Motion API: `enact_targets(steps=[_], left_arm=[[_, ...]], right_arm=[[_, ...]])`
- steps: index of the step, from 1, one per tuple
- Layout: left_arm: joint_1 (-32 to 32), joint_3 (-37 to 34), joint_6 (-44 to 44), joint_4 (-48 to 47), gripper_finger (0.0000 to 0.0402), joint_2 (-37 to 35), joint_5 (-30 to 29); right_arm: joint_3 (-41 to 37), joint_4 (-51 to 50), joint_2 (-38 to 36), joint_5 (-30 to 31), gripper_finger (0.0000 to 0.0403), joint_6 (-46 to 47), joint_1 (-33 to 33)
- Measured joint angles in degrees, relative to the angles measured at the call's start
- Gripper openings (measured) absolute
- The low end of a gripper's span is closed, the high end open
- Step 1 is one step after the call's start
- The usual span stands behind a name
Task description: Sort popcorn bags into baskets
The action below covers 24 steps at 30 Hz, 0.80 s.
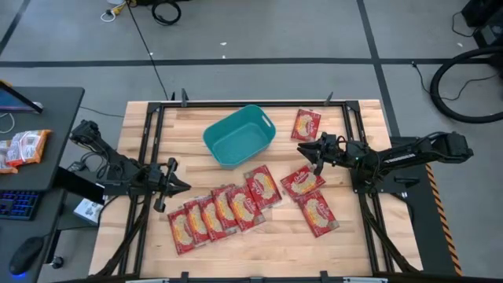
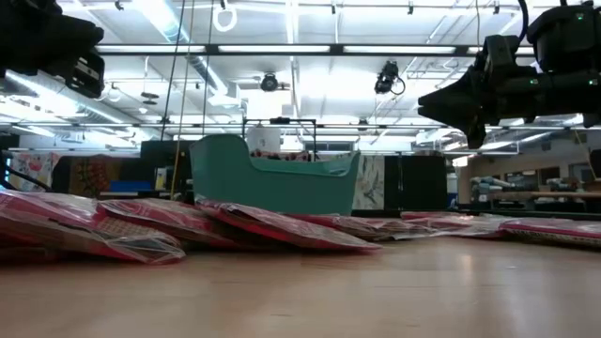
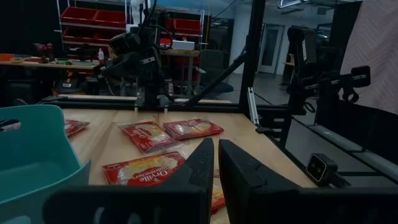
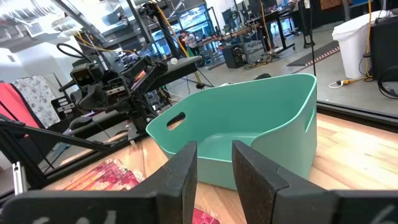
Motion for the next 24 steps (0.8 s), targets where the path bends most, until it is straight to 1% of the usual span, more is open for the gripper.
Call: enact_targets(steps=[19, 24], left_arm=[[0.0, 0.0, 0.0, 0.1, 0.003, 0.0, 0.0], [0.0, 0.0, -1.3, 4.6, 0.003, 0.0, 0.1]], right_arm=[[0.0, 0.0, 0.0, 0.0, 0.0106, -0.4, 0.0], [0.0, 0.5, 0.0, 0.6, 0.0106, -0.5, 0.0]])
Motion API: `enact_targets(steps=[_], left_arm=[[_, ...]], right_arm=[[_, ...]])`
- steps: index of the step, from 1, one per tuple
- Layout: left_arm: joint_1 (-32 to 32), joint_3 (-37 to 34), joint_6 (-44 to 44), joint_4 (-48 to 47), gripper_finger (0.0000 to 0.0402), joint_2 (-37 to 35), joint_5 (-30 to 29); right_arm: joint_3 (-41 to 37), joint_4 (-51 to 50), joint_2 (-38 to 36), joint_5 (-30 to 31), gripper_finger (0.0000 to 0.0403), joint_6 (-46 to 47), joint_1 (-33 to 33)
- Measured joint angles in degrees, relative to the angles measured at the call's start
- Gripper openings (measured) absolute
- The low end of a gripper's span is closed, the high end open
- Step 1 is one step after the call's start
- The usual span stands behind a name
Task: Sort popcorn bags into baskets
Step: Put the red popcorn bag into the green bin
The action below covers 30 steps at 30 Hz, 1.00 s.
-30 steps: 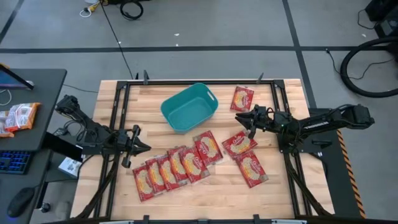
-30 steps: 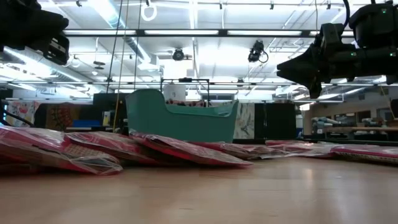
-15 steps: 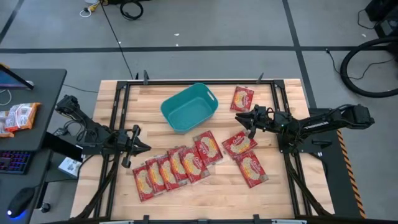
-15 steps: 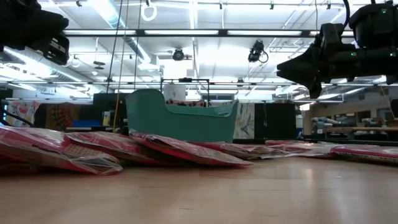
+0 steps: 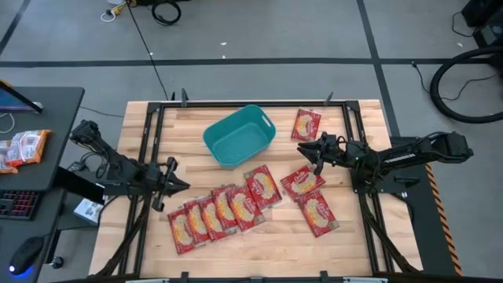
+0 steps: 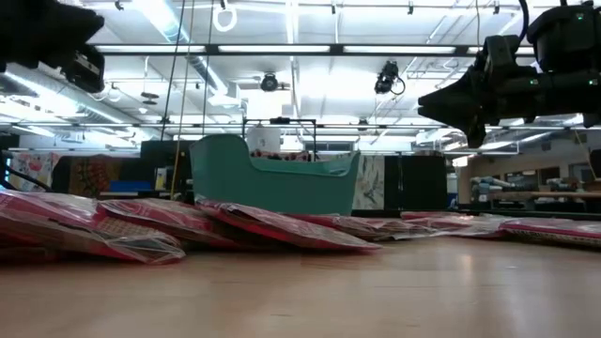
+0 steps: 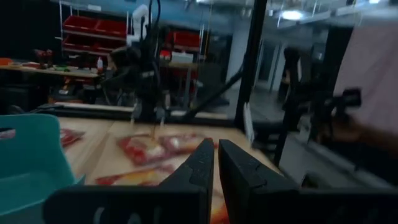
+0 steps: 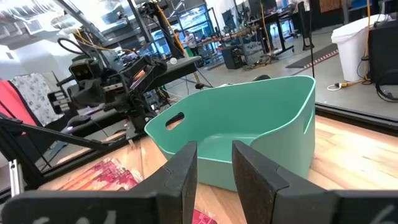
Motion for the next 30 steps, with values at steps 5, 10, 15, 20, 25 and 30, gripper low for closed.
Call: enact_targets(steps=[5, 10, 15, 20, 25, 30], left_arm=[[0.0, 0.0, -0.1, 7.2, 0.003, 0.0, -0.1], [0.0, 0.0, -3.0, 11.1, 0.003, 0.0, -0.2], [0.0, 0.0, -3.3, 15.7, 0.003, 0.0, -0.3], [0.0, 2.1, 0.2, 16.3, 0.0028, 0.1, -0.4], [0.0, 8.5, -0.2, 4.5, 0.0016, 0.3, -2.8], [0.0, 13.0, 2.8, -1.7, 0.0023, 2.6, -6.5]], right_arm=[[0.2, 7.7, 0.0, 0.7, 0.0106, 0.7, -0.5], [4.5, 11.3, 0.0, -5.0, 0.0106, 1.9, -1.1], [12.4, 10.4, 0.4, -16.2, 0.0106, 2.3, -1.1], [26.1, -12.4, 0.8, -21.4, 0.01, -0.6, -1.1], [39.8, -42.1, 3.9, -17.9, 0.0091, -7.5, -1.1], [44.8, -48.4, 6.2, -18.2, 0.009, -9.6, -0.9]])
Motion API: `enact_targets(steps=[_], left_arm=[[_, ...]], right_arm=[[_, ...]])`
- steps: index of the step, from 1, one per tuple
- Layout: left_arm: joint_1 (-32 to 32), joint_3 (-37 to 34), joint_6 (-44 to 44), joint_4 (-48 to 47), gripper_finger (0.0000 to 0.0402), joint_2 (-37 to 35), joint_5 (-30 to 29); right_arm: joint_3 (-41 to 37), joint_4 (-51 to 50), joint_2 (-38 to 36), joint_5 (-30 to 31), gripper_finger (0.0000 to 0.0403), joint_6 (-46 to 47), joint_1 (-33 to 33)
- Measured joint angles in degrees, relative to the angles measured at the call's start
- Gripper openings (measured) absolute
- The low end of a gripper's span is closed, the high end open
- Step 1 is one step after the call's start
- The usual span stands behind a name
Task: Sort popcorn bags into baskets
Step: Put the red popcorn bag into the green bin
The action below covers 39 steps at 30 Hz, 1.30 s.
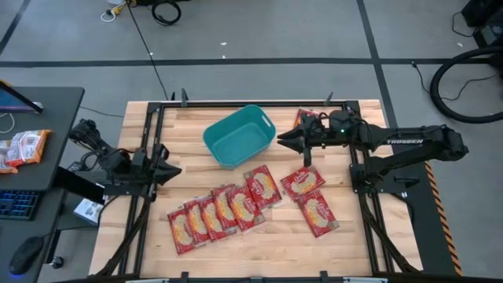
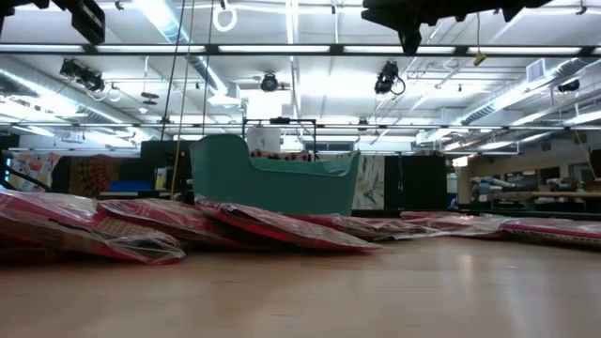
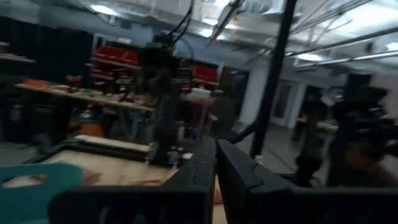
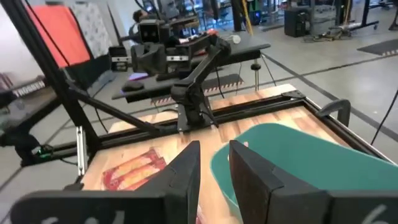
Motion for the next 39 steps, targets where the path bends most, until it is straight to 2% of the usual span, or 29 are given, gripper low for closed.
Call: enact_targets(steps=[6, 10, 12, 19, 23, 28, 32, 36, 39], left_arm=[[0.0, 2.6, 1.1, -0.6, 0.0075, 3.9, -5.6], [0.0, 5.0, 1.2, -1.8, 0.0113, 6.5, -6.3], [0.2, 7.2, 0.3, -4.8, 0.0123, 7.5, -6.3], [5.0, 15.1, -7.1, -19.1, 0.0128, 12.2, -5.6], [8.1, 16.6, -8.9, -20.1, 0.0128, 15.8, -2.6], [11.1, 17.5, -8.9, -20.1, 0.0129, 19.7, -1.8], [12.6, 19.2, -8.9, -19.9, 0.0138, 22.2, 0.5], [13.3, 19.6, -6.8, -19.9, 0.0143, 23.6, 1.0], [14.1, 19.6, -6.0, -19.9, 0.0144, 23.7, 0.9]], right_arm=[[2.1, -8.2, -2.1, 2.9, 0.009, -1.4, 0.0], [2.4, -15.4, -5.2, 8.5, 0.009, -1.8, 0.0], [2.4, -19.1, -6.1, 9.2, 0.009, -1.1, 0.0], [2.4, -28.6, -6.2, 13.5, 0.0086, 1.9, 4.2], [2.4, -31.3, -5.0, 16.5, 0.0083, 3.1, 8.1], [2.4, -32.7, -4.8, 19.4, 0.0083, 3.1, 10.9], [2.4, -35.1, -4.8, 20.2, 0.0083, 0.9, 10.7], [2.4, -42.1, -4.8, 26.3, 0.0083, 0.4, 8.0], [2.0, -46.4, -3.6, 28.7, 0.0083, 0.2, 4.6]])
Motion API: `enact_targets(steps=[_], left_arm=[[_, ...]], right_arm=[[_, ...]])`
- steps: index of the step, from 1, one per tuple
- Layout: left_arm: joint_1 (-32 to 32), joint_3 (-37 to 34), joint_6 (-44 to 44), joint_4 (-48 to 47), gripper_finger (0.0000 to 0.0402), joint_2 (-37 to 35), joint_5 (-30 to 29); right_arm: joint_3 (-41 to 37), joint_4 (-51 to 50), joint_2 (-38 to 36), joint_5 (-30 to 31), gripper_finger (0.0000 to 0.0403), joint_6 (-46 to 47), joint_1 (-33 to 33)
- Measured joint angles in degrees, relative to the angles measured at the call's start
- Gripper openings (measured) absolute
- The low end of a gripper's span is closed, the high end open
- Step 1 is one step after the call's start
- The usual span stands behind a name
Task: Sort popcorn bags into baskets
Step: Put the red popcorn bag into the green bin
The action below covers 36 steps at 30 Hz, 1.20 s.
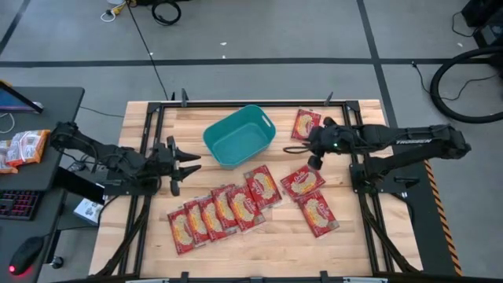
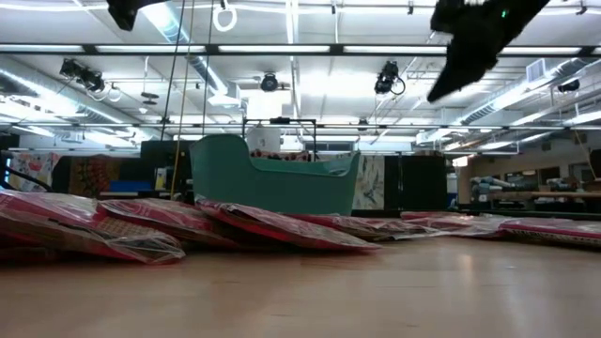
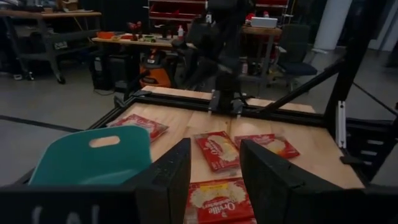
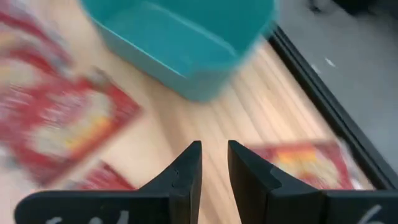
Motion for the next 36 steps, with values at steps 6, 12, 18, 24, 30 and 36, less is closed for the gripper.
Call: enact_targets(steps=[6, 12, 18, 24, 30, 36], left_arm=[[1.4, 0.0, 2.1, 0.0, 0.0144, -0.1, -0.2], [1.6, 0.0, 5.0, -0.3, 0.0144, -0.1, -0.2], [1.6, 0.0, 5.2, -1.3, 0.0144, -0.1, -0.2], [1.6, 0.0, 6.4, -2.0, 0.0144, -0.1, -0.2], [1.6, 0.0, 6.6, -2.2, 0.0144, -0.2, -0.2], [1.6, 0.0, 6.6, -2.8, 0.0144, -0.2, -0.2]], right_arm=[[-1.6, -0.6, 5.4, -1.5, 0.0097, -0.1, -7.4], [-1.6, 2.4, 11.1, -3.8, 0.0149, -2.0, -13.3], [-1.6, 4.1, 17.4, -6.7, 0.0208, -2.5, -17.1], [-1.6, 9.5, 25.3, -6.5, 0.023, -6.0, -18.8], [-1.6, 13.3, 30.9, -4.4, 0.023, -10.4, -19.9], [-1.6, 18.4, 34.2, -1.6, 0.023, -15.2, -20.2]])
